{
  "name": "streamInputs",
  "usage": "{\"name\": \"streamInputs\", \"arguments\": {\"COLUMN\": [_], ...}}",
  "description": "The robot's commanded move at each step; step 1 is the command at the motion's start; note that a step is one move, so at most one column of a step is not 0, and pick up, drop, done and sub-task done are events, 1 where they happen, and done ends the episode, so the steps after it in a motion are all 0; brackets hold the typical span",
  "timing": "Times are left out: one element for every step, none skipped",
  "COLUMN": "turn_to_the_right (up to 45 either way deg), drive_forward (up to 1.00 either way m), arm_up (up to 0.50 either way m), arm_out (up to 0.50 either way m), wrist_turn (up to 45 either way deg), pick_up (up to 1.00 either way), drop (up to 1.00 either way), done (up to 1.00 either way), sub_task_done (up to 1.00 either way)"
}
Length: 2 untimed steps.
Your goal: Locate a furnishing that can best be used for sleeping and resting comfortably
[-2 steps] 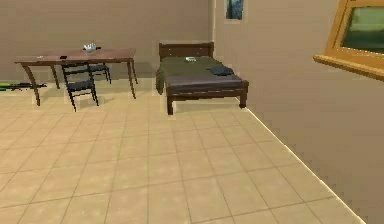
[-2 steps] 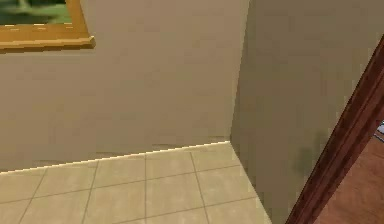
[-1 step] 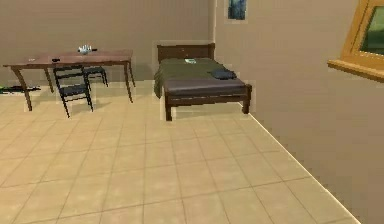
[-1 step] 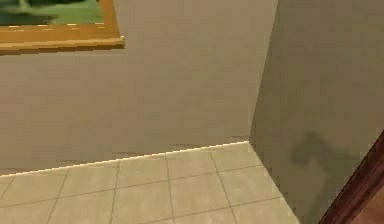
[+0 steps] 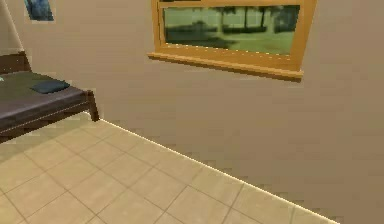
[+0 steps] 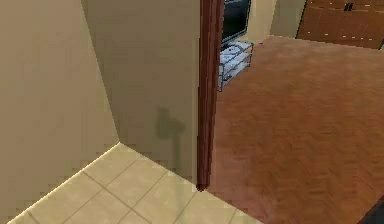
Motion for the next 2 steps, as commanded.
{"name": "streamInputs", "arguments": {"turn_to_the_right": [9.0,0.0], "drive_forward": [0.0,0.15], "arm_up": [0.0,0.0], "arm_out": [0.0,0.0], "wrist_turn": [0.0,0.0], "pick_up": [0.0,0.0], "drop": [0.0,0.0], "done": [0.0,0.0], "sub_task_done": [0.0,0.0]}}
